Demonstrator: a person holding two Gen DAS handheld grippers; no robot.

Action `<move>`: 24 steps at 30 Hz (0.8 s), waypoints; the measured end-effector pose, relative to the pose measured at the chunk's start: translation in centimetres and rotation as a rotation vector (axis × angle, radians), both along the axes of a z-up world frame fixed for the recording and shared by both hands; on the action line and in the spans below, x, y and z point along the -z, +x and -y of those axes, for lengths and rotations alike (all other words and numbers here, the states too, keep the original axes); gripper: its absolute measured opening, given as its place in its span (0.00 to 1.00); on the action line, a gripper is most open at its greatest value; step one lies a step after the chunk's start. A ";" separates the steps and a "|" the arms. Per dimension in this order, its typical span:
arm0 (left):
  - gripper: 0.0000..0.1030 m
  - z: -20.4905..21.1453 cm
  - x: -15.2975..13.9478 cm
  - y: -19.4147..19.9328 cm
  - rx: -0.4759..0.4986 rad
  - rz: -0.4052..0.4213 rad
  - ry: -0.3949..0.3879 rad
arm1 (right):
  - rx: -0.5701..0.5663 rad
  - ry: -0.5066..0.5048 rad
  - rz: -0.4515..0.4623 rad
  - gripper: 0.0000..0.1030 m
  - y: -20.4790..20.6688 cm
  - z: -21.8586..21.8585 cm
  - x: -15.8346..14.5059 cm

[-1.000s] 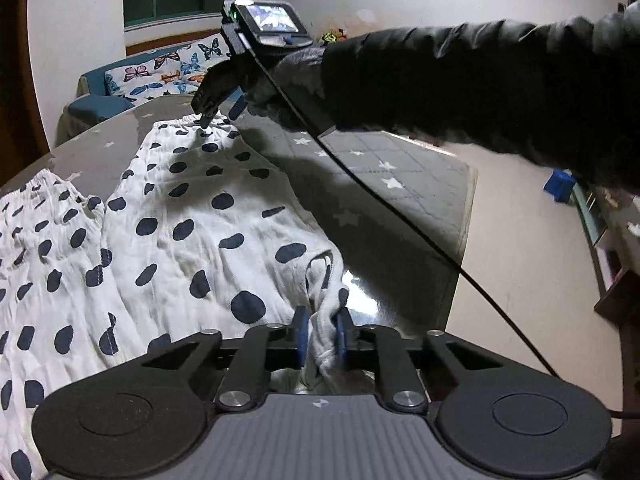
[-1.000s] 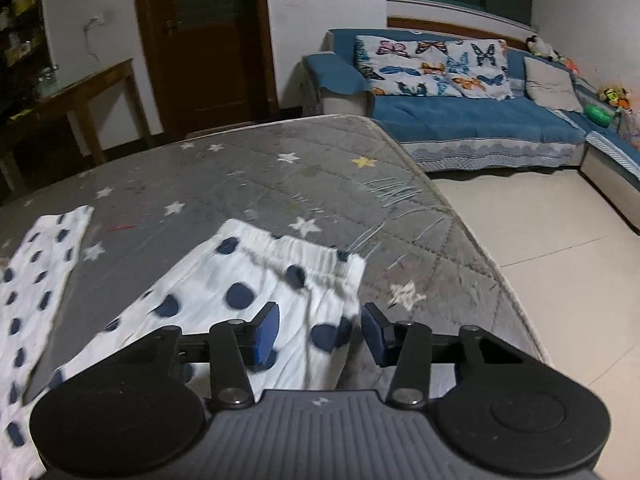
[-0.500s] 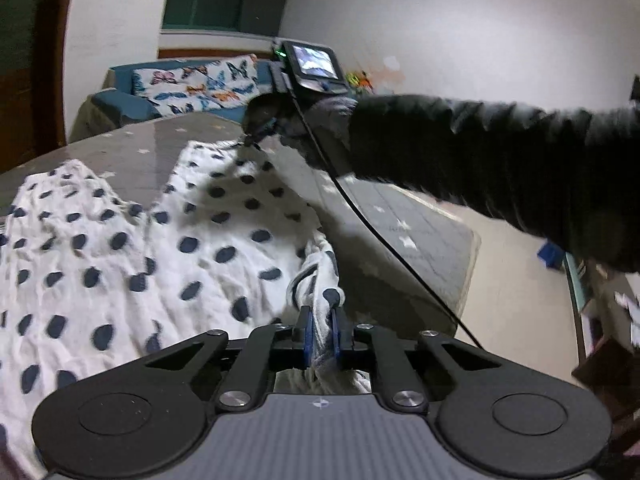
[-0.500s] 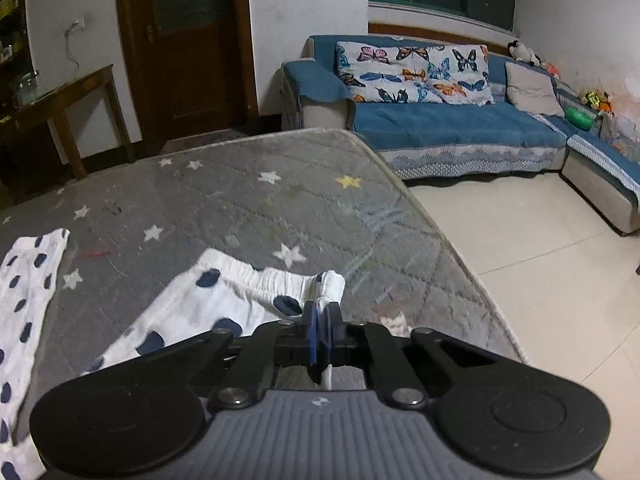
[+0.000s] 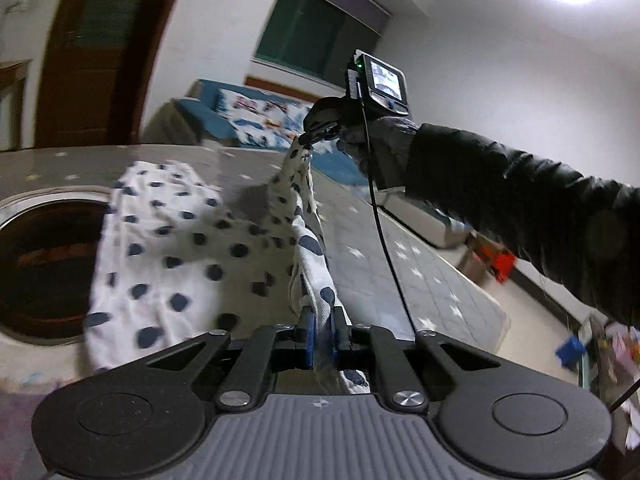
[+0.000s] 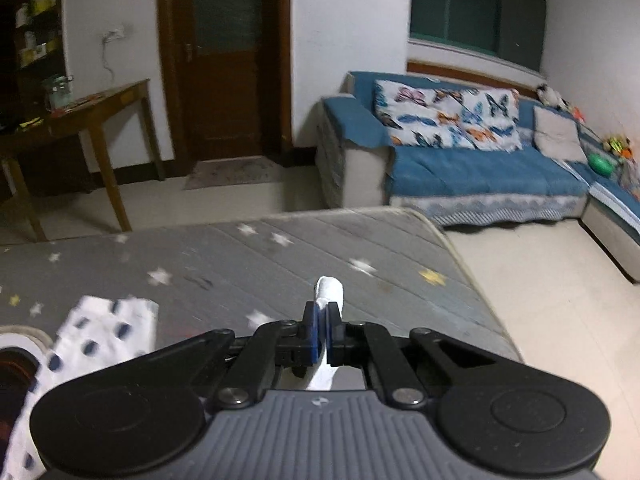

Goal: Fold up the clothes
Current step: 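Lift the waistband with the right gripper and fold it over toward the cuffs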

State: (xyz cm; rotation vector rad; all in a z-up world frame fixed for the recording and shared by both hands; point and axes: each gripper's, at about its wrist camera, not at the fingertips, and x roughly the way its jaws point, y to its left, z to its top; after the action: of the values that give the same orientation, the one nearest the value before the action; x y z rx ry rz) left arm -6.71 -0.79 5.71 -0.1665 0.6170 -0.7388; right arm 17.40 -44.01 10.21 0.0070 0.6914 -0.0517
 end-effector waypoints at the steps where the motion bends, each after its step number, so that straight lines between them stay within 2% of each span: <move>1: 0.08 -0.6 0.0 -0.1 -0.016 -0.002 -0.011 | -0.009 0.000 0.004 0.03 0.4 -1.1 -0.2; 10: 0.08 -5.9 0.3 -0.2 -0.135 -0.026 -0.070 | -0.117 -0.019 0.008 0.02 3.8 -11.3 0.0; 16: 0.08 -7.8 1.3 -0.6 -0.192 -0.072 -0.084 | -0.204 -0.038 -0.015 0.02 5.4 -17.6 1.9; 24: 0.08 -9.1 2.0 -0.9 -0.252 -0.109 -0.077 | -0.292 0.016 -0.049 0.03 6.8 -22.9 4.5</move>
State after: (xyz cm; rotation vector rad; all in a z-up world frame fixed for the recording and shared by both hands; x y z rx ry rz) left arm -7.66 8.31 3.75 -0.3508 0.6575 -0.5119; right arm 24.22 -21.07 5.69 -0.0798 0.7363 0.2343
